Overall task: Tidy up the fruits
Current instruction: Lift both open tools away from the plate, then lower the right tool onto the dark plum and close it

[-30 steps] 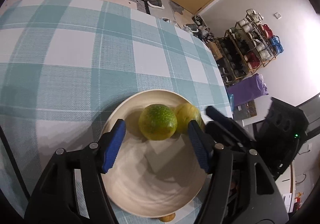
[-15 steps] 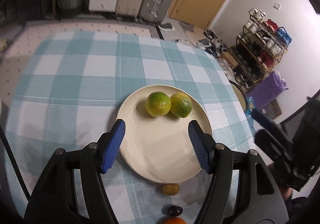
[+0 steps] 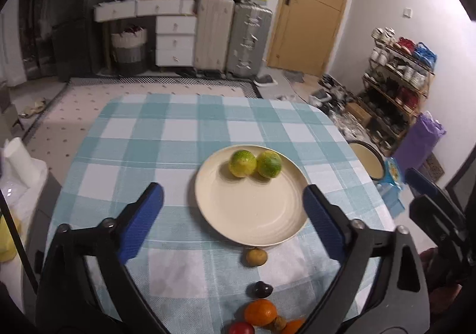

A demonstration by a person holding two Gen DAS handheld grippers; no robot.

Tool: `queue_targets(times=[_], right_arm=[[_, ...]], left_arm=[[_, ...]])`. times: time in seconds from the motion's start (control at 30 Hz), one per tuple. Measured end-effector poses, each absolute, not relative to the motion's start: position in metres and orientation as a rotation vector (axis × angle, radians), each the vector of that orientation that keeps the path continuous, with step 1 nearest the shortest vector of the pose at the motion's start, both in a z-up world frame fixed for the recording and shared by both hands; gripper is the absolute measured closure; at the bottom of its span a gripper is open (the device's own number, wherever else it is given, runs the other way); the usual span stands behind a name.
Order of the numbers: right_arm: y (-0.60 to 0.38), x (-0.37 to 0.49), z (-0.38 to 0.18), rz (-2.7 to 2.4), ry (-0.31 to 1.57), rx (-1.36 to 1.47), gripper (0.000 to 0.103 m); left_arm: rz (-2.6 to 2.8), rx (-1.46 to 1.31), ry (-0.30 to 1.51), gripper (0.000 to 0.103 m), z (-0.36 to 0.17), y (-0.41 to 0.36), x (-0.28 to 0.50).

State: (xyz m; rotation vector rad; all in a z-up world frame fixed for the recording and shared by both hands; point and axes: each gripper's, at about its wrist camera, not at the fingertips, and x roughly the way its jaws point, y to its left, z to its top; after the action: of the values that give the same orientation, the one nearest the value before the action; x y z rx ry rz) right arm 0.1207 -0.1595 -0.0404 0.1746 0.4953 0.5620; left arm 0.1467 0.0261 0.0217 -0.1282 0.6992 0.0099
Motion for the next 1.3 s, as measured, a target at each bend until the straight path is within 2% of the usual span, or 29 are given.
queue_targets(times=[0.2,0.63,0.9,1.3], right_arm=[[-0.166,0.091,-0.038,0.517,0.461,0.168,0.0],[-0.162,0.03,-0.044,0.512,0.404,0.125,0.0],[-0.156,0.011,-0.066,0.537,0.479,0.121,0.0],[-0.143,0.001,-0.11,0.574,0.667,0.123,0.0]], left_arm=[[0.071,-0.071,0.62,0.001,0.033,0.019,0.104],[0.053,-0.103,0.647,0.001,0.02,0.016,0.029],[0.059,-0.144,0.692,0.001,-0.007,0.025,0.0],[0.043,-0.198,0.793,0.001,-0.056,0.04,0.0]])
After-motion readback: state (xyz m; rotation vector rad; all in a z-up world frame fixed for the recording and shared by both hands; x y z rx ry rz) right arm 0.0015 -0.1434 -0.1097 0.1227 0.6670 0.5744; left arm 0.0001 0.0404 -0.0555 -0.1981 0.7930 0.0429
